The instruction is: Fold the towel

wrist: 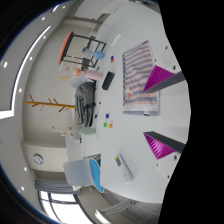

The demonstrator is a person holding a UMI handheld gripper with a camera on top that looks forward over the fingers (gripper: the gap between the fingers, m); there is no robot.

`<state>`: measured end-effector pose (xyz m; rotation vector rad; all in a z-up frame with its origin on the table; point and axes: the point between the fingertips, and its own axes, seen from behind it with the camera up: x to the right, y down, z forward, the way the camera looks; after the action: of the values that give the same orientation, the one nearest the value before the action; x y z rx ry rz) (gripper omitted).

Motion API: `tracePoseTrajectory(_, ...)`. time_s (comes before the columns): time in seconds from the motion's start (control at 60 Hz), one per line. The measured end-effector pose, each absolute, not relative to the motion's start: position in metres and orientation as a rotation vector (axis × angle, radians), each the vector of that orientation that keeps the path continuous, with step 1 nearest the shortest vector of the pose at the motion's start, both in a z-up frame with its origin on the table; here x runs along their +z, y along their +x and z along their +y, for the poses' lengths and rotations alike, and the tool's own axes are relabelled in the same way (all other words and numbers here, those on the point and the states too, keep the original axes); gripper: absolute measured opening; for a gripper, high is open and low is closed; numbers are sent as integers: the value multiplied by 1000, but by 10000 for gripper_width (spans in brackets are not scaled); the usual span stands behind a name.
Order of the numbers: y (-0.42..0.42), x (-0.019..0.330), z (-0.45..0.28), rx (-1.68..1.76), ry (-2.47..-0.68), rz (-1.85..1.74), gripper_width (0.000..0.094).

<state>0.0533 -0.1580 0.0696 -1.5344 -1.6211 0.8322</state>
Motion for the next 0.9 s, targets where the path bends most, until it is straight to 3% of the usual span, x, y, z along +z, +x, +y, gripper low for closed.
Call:
tracePoseTrajectory(0.25, -32, 14, -157, 823, -1539, -1678, 833)
tracePoseTrajectory(0.483, -64, -13, -142, 814, -1618, -1669, 783)
tracePoseTrajectory(0.55, -62, -22, -138, 787, -1641, -1678, 612)
tracePoseTrajectory(0.617, -63, -22, -132, 770, -1602, -1685, 330)
tracePoseTrajectory(0.7, -60, -22, -139, 702, -1561, -1703, 54)
tracePoseTrajectory(0.8, -47, -19, -161, 737, -1608, -1725, 31)
tracePoseTrajectory(0.9, -33, 10, -195, 898, -1683, -1719, 31)
